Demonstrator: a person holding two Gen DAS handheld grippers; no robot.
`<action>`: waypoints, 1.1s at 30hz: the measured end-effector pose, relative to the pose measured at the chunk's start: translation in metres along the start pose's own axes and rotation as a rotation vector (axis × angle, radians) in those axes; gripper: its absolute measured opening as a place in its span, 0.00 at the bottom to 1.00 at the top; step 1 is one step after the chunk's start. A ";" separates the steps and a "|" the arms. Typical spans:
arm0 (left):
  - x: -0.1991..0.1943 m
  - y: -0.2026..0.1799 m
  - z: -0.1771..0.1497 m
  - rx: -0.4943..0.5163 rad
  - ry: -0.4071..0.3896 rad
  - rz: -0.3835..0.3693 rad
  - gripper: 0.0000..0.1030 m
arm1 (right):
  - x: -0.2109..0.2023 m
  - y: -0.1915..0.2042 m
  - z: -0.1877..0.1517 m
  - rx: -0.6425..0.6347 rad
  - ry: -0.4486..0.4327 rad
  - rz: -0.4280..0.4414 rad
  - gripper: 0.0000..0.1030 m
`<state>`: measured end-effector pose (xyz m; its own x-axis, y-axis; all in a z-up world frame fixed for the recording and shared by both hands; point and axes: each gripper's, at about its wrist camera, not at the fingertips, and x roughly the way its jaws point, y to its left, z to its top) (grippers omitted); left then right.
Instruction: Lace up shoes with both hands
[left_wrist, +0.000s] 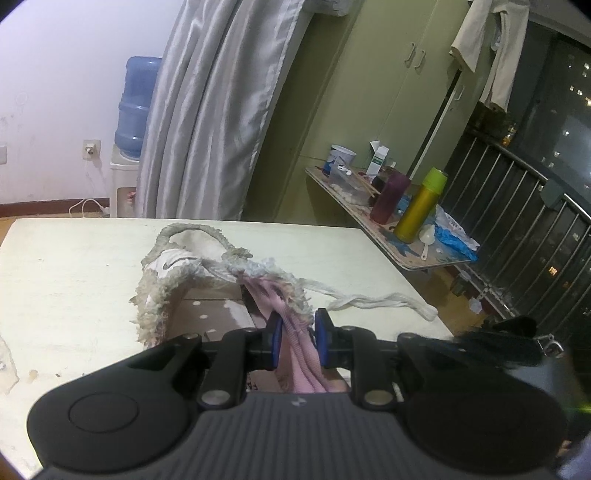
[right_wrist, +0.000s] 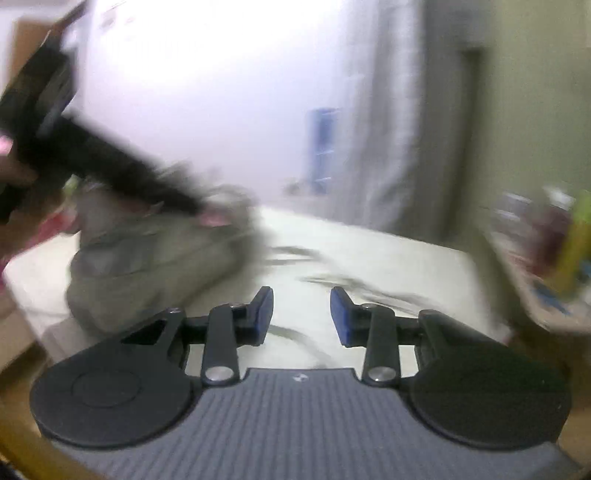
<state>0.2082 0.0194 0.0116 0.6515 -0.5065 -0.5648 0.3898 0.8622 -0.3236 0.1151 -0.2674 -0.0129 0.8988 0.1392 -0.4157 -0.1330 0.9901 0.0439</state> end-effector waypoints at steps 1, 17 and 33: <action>0.000 0.000 0.000 0.000 -0.003 -0.003 0.19 | 0.013 0.013 0.006 -0.049 0.010 0.052 0.32; 0.001 -0.003 -0.007 0.025 -0.032 -0.051 0.25 | 0.130 0.103 0.050 -0.346 0.191 0.415 0.31; -0.001 -0.004 -0.013 0.016 -0.050 -0.047 0.26 | 0.123 0.113 0.038 -0.314 0.133 0.047 0.01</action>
<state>0.1980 0.0166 0.0038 0.6640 -0.5465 -0.5104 0.4305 0.8375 -0.3366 0.2260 -0.1378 -0.0248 0.8292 0.1607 -0.5354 -0.3133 0.9268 -0.2071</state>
